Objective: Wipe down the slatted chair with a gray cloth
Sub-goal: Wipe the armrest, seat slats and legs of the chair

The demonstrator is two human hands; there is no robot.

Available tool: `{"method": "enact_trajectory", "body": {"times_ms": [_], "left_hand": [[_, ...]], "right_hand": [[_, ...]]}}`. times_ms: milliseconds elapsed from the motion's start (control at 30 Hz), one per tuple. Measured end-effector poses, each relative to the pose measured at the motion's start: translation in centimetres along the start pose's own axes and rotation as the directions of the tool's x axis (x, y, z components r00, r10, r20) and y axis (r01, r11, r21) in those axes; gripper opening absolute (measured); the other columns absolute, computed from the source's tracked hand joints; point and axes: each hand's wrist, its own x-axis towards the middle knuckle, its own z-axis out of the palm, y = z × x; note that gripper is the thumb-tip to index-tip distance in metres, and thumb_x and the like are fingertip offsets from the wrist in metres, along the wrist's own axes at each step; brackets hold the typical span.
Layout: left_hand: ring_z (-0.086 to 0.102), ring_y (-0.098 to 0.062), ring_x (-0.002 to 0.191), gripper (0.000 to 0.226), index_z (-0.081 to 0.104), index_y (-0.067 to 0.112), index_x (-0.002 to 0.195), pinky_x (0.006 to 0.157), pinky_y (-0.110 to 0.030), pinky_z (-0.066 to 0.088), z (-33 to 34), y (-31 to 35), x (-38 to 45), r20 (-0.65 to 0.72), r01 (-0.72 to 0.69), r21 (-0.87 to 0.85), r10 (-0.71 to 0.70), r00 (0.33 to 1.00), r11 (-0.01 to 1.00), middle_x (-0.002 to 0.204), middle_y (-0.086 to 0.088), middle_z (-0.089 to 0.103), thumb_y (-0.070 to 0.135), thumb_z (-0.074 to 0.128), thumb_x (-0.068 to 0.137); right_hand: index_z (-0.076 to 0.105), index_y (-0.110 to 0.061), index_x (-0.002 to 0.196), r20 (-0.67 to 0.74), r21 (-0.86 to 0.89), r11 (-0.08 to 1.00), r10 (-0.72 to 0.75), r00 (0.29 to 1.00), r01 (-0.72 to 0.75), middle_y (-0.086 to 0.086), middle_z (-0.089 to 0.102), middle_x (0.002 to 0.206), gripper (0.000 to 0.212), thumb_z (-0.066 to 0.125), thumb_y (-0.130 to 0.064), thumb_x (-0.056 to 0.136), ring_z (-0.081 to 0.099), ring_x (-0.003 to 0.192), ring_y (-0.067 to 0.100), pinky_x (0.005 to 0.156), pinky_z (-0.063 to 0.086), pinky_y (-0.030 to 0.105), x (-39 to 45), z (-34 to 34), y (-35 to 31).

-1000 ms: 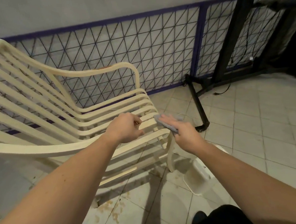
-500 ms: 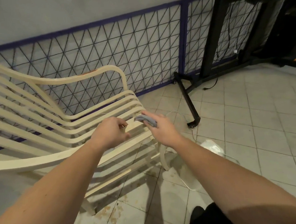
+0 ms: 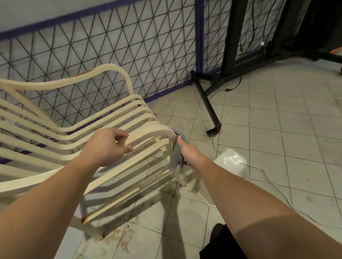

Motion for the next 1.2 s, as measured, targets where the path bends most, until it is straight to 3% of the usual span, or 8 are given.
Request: {"method": "enact_trajectory", "body": {"times_ms": [100,267,367,633,733,933,1067,1200], "left_hand": [[0.054,-0.015,0.095,0.037,0.072,0.020,0.117,0.085,-0.027,0.042,0.1,-0.1,-0.1,-0.024,0.018,-0.001,-0.018,1.000,1.000,0.104,0.003,0.065,0.037,0.079,0.084],[0.055,-0.015,0.092,0.030,0.072,0.021,0.110,0.080,-0.025,0.038,-0.2,0.0,-0.4,-0.028,0.021,-0.006,-0.021,0.999,1.000,0.095,0.006,0.063,0.036,0.079,0.085],[0.059,-0.018,0.094,0.029,0.071,0.019,0.106,0.077,-0.026,0.039,-0.4,-0.1,-0.5,-0.021,-0.013,0.020,0.014,1.000,1.000,0.096,0.006,0.066,0.039,0.077,0.085],[0.056,-0.014,0.116,0.071,0.048,0.035,0.144,0.100,-0.035,0.048,-1.8,-2.7,-2.4,0.111,-0.115,0.041,0.110,0.988,0.993,0.135,0.007,0.058,0.048,0.078,0.081],[0.056,-0.015,0.119,0.078,0.043,0.035,0.146,0.103,-0.041,0.049,-2.9,-4.7,-3.9,0.092,-0.067,0.024,0.065,0.994,0.997,0.136,0.008,0.058,0.054,0.077,0.079],[0.060,-0.013,0.111,0.070,0.049,0.033,0.142,0.096,-0.034,0.052,-4.2,-9.3,-6.8,0.094,0.025,0.055,-0.030,0.995,0.998,0.131,0.006,0.063,0.055,0.075,0.080],[0.063,-0.015,0.105,0.057,0.054,0.031,0.136,0.090,-0.036,0.056,-4.4,-11.2,-8.0,0.057,0.087,0.088,-0.092,0.994,0.992,0.128,0.004,0.065,0.054,0.069,0.085],[0.064,-0.018,0.102,0.038,0.062,0.032,0.123,0.086,-0.041,0.057,-4.3,-11.3,-8.3,0.000,0.106,0.138,-0.107,0.994,0.985,0.120,0.006,0.068,0.053,0.062,0.091]], "right_hand": [[0.044,-0.011,0.144,0.009,0.069,0.998,0.003,1.000,-0.003,0.009,0.056,0.136,0.069,0.038,-0.063,0.098,0.053,0.124,0.028,0.109,0.040,0.043,-0.1,-0.1,-1.2],[0.049,-0.028,0.138,0.031,-0.121,0.883,-0.452,0.891,0.453,-0.002,0.051,0.139,0.046,0.042,-0.052,0.100,0.045,0.128,0.019,0.112,0.035,0.043,-1.5,2.5,-3.5],[0.048,-0.036,0.140,0.121,-0.241,0.774,-0.575,0.809,0.586,-0.009,0.048,0.142,0.040,0.043,-0.047,0.102,0.039,0.133,0.012,0.110,0.031,0.035,-1.8,2.1,-2.9],[0.052,-0.023,0.139,0.007,-0.344,0.825,-0.476,0.880,0.449,-0.001,0.056,0.126,0.041,0.042,-0.043,0.104,0.053,0.113,0.019,0.081,0.041,0.027,-2.8,-0.3,-2.2],[0.051,-0.021,0.137,0.025,-0.436,0.779,-0.490,0.871,0.451,0.004,0.050,0.131,0.045,0.041,-0.048,0.103,0.051,0.119,0.023,0.098,0.042,0.037,-3.4,0.3,-3.8],[0.046,-0.017,0.139,0.193,-0.660,0.544,-0.544,0.817,0.518,-0.001,0.031,0.120,0.048,0.046,-0.047,0.101,0.034,0.125,0.021,0.115,0.029,0.045,-5.6,3.7,-7.3],[0.045,-0.022,0.141,0.292,-0.724,0.416,-0.538,0.791,0.550,-0.004,0.039,0.131,0.046,0.043,-0.047,0.102,0.034,0.129,0.016,0.116,0.027,0.041,-4.5,6.5,-7.8],[0.052,-0.034,0.139,0.419,-0.761,0.163,-0.616,0.667,0.628,-0.011,0.051,0.143,0.036,0.043,-0.038,0.104,0.041,0.134,0.017,0.115,0.025,0.039,-3.8,6.9,-7.5]]}}
